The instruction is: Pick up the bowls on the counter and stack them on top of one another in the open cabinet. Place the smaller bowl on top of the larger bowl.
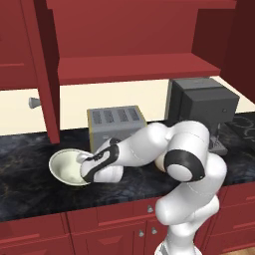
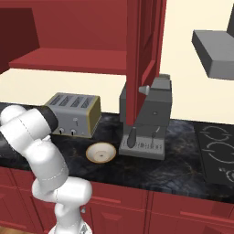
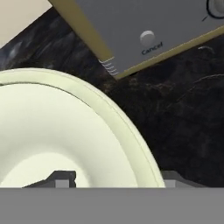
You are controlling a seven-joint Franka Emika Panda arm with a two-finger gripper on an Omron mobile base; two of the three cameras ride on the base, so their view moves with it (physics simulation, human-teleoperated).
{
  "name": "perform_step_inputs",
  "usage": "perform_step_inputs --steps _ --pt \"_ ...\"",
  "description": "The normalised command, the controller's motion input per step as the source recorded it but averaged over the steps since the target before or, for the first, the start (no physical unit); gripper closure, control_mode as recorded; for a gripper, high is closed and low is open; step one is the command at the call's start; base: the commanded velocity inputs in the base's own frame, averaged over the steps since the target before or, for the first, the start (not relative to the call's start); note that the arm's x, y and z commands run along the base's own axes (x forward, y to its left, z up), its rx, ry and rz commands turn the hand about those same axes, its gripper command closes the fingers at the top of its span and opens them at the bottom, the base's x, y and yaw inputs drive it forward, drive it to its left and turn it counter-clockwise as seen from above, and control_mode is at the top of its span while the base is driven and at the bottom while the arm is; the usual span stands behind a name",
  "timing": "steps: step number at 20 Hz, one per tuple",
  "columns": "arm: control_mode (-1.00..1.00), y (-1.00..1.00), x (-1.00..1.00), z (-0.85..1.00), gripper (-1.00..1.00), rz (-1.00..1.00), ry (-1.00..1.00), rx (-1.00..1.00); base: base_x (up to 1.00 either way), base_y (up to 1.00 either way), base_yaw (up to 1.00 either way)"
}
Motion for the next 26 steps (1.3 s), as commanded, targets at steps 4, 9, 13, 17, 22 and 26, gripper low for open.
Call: perform_step_inputs --steps 4,9,13,17,22,26 --pt "-1.0 0.19 0.02 0.02 1.0 -0.03 -0.06 0.01 0.0 0.0 0.0" --pt "-1.0 0.15 0.0 0.09 1.0 -0.03 -0.06 0.01 0.0 0.0 0.0" --pt "-1.0 0.06 -0.01 0.27 1.0 -0.03 -0.04 0.02 0.0 0.0 0.0" --pt "-1.0 -0.02 -0.13 0.54 1.0 -0.04 0.0 0.05 0.0 0.0 0.0" --pt "-1.0 -0.03 -0.22 0.47 1.0 -0.07 0.04 0.08 0.0 0.0 0.0" --pt "-1.0 -0.02 -0.19 0.45 1.0 -0.08 0.05 0.07 0.0 0.0 0.0"
